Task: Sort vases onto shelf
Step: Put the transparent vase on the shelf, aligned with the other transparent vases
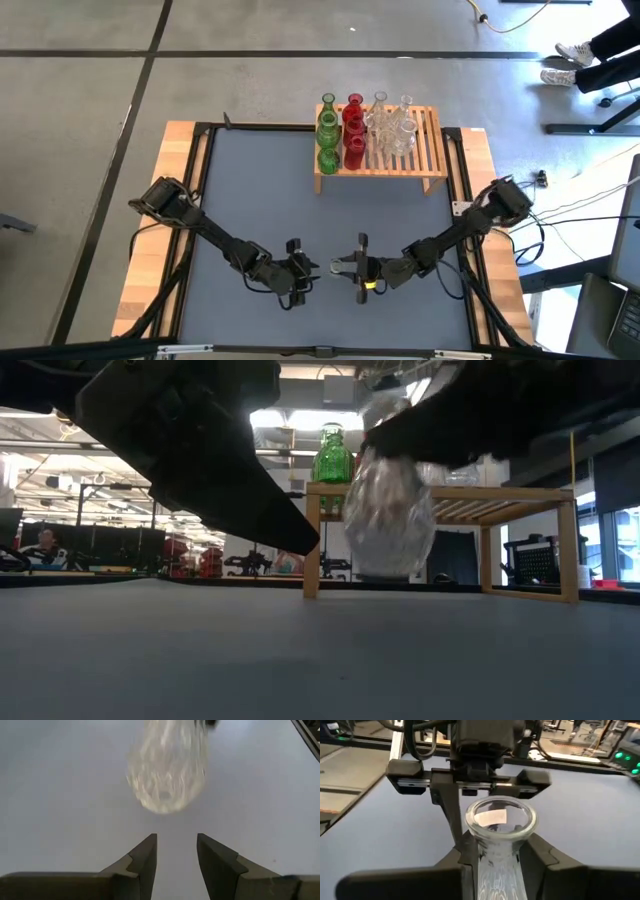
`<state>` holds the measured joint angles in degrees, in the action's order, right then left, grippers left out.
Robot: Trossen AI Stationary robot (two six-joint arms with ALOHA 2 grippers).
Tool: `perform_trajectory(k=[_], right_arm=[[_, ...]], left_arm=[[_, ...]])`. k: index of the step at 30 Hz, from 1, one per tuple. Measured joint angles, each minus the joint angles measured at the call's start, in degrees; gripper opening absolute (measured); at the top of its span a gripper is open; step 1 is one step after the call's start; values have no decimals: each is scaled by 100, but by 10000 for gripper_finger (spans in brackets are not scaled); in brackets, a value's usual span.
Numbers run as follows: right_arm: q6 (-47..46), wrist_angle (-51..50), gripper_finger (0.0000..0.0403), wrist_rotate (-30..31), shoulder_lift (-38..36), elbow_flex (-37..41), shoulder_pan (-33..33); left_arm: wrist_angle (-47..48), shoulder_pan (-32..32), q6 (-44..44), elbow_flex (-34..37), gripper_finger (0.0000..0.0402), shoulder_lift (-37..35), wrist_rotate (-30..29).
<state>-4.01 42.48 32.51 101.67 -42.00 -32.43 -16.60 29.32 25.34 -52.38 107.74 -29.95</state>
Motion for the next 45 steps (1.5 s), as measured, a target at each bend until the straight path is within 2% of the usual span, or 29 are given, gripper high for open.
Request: perform_trajectory(k=[5,18,26,33,45], right_arm=[[1,-757,78,484,-666,0,-288],[-137,-2423,84,1117,-2460,0,-913],[-570,-3361,85,1163,-3418,0,-920],[-584,-4068,86,1275,-4181,0,-918],[-612,-5374,87,1971,-5775,0,-918]], left_arm=[[-13,0,6,0,132,0,-2],[-22,0,9,0,132,0,-2],[-21,0,9,-2,132,0,-2],[-20,0,7,-2,132,0,-4],[-17,-9,111,-2,132,0,-55]])
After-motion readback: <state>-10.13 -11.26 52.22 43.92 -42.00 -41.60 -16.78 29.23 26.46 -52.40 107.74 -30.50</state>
